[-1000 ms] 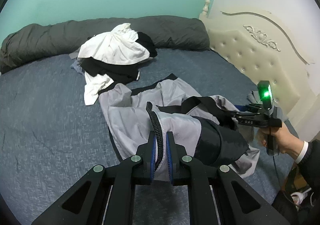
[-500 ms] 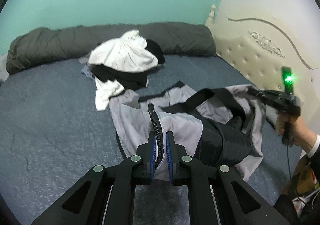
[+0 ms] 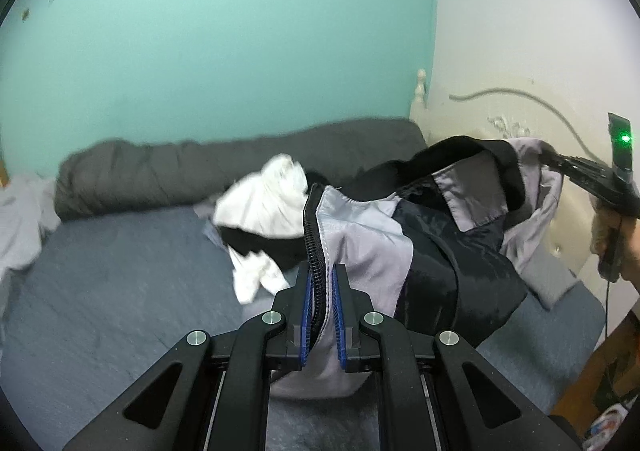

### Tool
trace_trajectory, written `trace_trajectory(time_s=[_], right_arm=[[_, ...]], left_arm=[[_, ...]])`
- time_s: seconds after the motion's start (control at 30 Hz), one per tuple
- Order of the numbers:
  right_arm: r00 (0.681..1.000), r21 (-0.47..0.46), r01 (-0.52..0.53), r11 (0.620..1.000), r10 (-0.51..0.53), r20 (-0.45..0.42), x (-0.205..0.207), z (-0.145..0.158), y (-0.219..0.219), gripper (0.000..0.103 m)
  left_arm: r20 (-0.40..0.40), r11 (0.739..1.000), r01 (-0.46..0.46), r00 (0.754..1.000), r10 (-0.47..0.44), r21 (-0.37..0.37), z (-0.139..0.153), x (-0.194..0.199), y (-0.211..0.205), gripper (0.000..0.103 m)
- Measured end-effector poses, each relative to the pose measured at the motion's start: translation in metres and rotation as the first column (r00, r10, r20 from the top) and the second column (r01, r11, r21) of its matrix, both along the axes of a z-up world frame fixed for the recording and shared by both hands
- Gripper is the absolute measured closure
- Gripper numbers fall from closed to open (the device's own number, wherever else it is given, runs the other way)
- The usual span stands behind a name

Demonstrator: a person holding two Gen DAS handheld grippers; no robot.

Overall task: Fold clothes
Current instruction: 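Lift the grey jacket up with both tools, holding it spread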

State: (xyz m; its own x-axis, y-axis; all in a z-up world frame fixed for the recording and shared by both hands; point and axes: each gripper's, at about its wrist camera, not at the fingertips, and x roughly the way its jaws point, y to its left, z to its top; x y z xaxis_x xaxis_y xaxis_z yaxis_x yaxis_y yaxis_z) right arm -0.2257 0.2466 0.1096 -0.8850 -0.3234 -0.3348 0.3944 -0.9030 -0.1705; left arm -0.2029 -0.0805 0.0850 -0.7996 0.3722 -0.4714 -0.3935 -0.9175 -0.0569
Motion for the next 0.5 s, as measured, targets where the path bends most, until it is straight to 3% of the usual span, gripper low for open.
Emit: trace_trajectory(time_s=[0.3, 0.5], right_arm=[[0.990, -0.004, -0.030, 1.000, 0.029, -0.136, 0.073, 0.095, -0.003, 0.100], [0.986, 0.015, -0.052, 0.999, 0.053, -0.158, 0.102, 0.116, -0.011, 0.100]], left_arm=[[-0.114, 0.999, -0.048, 0.992, 0.050, 0.018, 0.103, 0.055, -0.031, 0.094], [-0.113, 0.998, -0.068, 0.991, 0.069, 0.013, 0.117, 0.073, -0.040, 0.096]])
